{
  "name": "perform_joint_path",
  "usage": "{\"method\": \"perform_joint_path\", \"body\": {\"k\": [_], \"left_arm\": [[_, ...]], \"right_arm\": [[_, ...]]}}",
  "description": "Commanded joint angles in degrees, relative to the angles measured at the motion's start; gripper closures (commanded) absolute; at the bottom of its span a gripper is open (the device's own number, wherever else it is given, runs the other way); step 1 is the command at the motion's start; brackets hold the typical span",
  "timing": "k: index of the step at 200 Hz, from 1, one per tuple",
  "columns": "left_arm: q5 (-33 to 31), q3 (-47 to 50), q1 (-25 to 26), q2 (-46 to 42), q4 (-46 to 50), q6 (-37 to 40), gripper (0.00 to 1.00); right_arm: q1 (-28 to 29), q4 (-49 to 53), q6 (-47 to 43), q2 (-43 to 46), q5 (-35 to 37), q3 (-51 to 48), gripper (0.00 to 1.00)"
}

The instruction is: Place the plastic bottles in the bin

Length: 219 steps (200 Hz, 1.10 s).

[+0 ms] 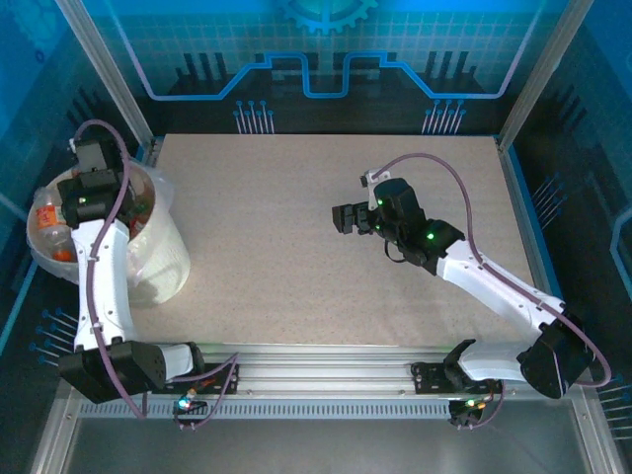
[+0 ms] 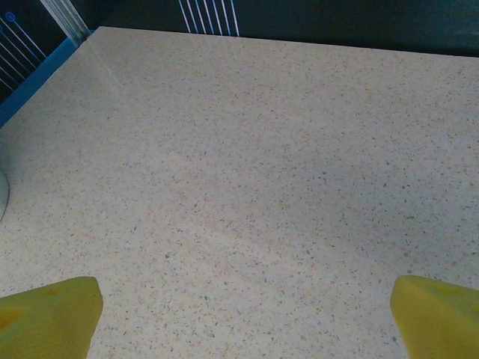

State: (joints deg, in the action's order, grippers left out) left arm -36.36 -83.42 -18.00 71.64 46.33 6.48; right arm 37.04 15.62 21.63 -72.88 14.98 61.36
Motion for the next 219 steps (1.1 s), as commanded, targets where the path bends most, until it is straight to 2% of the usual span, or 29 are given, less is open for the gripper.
{"method": "perform_joint_path", "body": {"k": [1, 27, 57, 74, 91, 105, 135, 150, 164, 184, 201, 219], "left_arm": [[0.16, -0.79, -0.71, -0.56, 2.38, -4.41, 0.12], [2.54, -8.18, -0.71, 0.91, 8.08, -8.03, 0.01], [7.97, -16.97, -0.63, 0.33, 12.6, -12.72, 0.01], [13.87, -19.86, -0.38, -1.4, 13.06, -15.34, 0.01], [25.37, -18.96, -0.11, -4.68, 10.15, -17.71, 0.01], [38.77, -14.36, 0.03, -8.88, 3.8, -19.93, 0.01], [64.94, 2.79, 0.47, -16.95, -21.61, -31.29, 0.01], [72.14, 9.43, 2.78, -18.21, -33.48, -36.54, 0.01], [73.17, 13.99, 7.62, -18.37, -39.63, -36.03, 0.01], [69.71, 19.44, 16.22, -17.27, -41.88, -29.63, 0.01], [63.58, 25.05, 20.76, -15.66, -43.75, -25.89, 0.01], [53.92, 30.56, 22.21, -13.74, -44.12, -23.91, 0.01]], "right_arm": [[-0.95, -0.32, 0.18, -0.85, 0.0, 0.66, 0.0], [-1.18, 0.33, 0.05, -0.64, -0.05, 0.86, 0.0], [-1.34, 0.31, 0.52, 0.43, 0.78, 0.13, 0.0], [-1.44, 0.45, 0.64, 1.11, 1.36, -0.16, 0.0], [-1.78, 0.63, 0.64, 2.07, 2.03, -0.69, 0.0], [-2.42, 0.81, 0.46, 3.2, 2.71, -1.5, 0.0], [-5.71, 1.62, -0.99, 6.91, 5.41, -4.3, 0.0], [-8.54, 1.79, -1.82, 9.33, 6.61, -6.35, 0.0], [-11.58, 1.42, -2.91, 11.86, 7.24, -8.72, 0.0], [-16.5, -0.74, -5.25, 14.84, 7.49, -13.81, 0.0], [-21.13, -2.75, -7.27, 16.0, 5.06, -17.4, 0.0], [-25.31, -7.57, -9.96, 16.1, 3.97, -22.5, 0.0]]}}
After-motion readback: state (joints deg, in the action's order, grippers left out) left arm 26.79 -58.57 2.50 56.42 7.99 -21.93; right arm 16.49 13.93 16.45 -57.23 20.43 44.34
